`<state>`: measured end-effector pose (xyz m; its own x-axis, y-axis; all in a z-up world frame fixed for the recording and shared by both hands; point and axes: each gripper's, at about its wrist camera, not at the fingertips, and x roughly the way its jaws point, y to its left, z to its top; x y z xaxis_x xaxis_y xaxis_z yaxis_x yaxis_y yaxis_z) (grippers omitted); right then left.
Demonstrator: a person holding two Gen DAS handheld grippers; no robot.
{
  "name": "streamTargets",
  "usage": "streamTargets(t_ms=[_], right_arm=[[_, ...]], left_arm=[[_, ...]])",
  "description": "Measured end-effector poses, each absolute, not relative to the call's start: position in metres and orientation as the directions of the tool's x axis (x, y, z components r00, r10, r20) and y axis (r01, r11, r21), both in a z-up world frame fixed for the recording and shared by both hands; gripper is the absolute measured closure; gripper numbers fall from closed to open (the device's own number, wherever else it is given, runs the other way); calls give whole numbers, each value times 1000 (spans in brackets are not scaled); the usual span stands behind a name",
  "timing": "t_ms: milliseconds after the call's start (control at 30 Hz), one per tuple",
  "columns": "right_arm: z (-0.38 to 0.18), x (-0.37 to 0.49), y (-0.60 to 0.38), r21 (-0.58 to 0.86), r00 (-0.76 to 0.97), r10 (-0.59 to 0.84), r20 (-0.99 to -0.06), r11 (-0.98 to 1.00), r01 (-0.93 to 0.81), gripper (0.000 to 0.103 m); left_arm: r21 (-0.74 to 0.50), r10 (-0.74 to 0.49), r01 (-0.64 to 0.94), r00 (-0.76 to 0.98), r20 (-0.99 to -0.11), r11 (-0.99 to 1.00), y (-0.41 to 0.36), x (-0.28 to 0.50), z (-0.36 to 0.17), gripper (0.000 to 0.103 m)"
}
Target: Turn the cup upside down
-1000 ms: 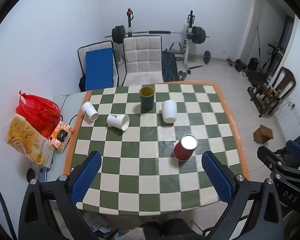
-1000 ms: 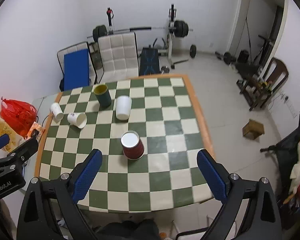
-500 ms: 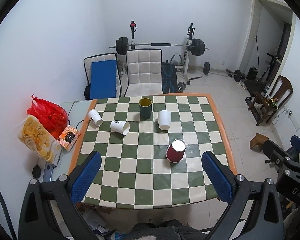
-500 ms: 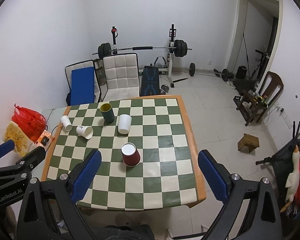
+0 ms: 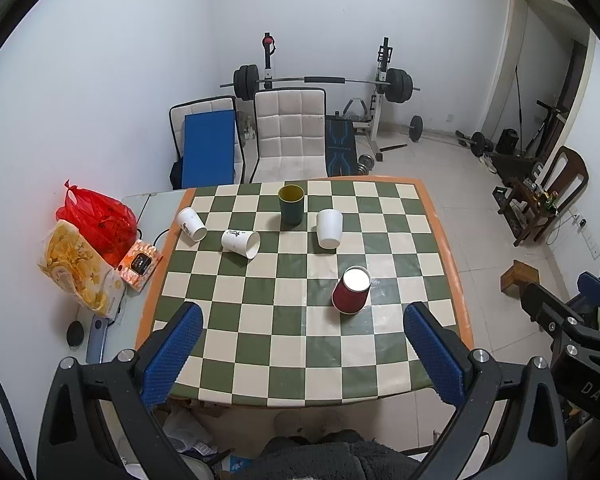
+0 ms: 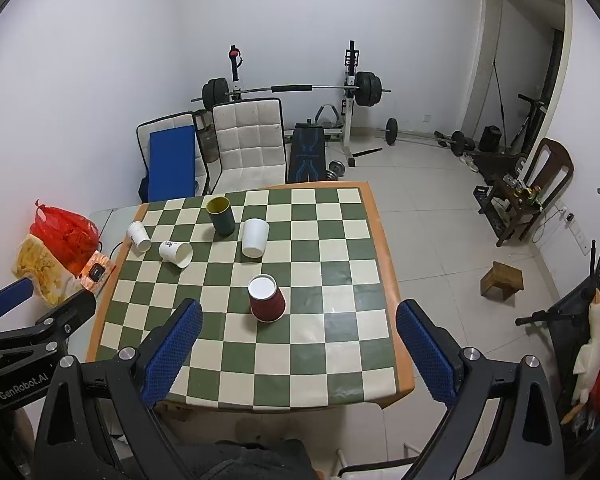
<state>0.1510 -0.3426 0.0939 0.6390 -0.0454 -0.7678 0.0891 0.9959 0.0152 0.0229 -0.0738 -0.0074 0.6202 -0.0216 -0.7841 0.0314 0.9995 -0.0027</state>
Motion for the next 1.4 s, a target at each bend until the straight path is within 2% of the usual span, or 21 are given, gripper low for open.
streamTargets(t_ms=[1400], right_arm=[[83,175,-330,34,635,-12,-772,998,60,4]], left_arm=[[3,-5,12,631,-776,1000,-59,24,0,0]])
